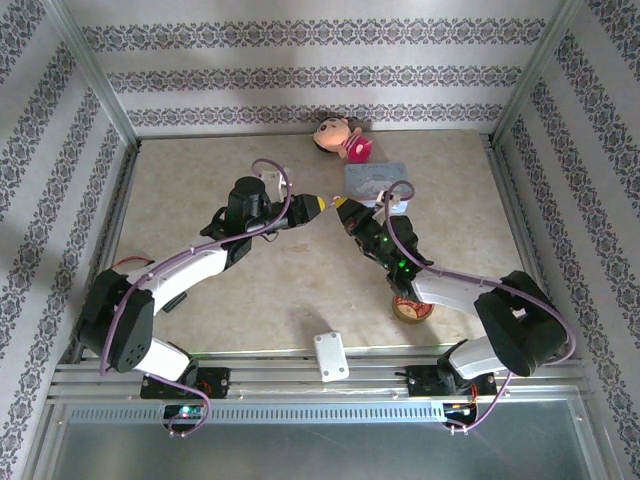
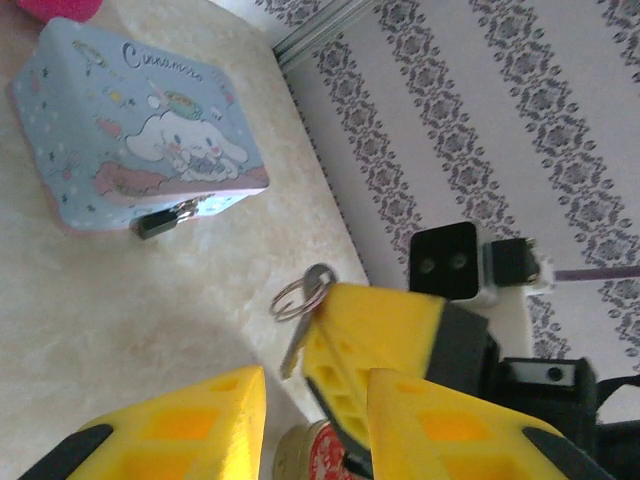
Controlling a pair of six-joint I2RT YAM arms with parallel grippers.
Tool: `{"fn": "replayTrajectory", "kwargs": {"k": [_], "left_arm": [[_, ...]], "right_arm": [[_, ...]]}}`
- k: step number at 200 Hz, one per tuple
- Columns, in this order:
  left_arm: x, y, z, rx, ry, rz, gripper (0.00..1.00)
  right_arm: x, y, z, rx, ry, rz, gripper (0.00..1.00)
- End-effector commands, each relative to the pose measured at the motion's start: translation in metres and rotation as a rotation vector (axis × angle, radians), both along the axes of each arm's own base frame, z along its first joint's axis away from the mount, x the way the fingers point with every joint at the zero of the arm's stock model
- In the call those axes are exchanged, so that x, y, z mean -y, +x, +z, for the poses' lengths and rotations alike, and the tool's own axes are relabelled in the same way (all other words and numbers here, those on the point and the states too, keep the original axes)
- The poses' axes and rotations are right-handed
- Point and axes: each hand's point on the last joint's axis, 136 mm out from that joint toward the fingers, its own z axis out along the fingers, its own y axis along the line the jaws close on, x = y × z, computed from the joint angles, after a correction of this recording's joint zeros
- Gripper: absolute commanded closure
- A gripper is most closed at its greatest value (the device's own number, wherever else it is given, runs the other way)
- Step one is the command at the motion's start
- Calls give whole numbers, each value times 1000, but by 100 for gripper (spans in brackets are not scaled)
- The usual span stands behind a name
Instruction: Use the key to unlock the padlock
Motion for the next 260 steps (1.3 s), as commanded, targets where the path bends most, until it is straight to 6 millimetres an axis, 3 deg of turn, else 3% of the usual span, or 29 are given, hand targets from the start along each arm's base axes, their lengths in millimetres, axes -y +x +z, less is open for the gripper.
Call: {"fn": "replayTrajectory", "kwargs": {"k": [1, 117, 183, 260], "left_arm": [[13, -1, 9, 34, -58, -36, 68], [16, 3, -21, -51, -41, -23, 72], [20, 7, -12, -36, -75, -28, 82], [22, 10, -8, -34, -102, -29, 84]], "right_arm": [[1, 6, 18, 48, 76, -1, 100], [-7, 10, 15, 58, 143, 22, 100], [-8, 8, 15, 59, 142, 28, 100], [-11, 6, 14, 56, 144, 42, 100]]}}
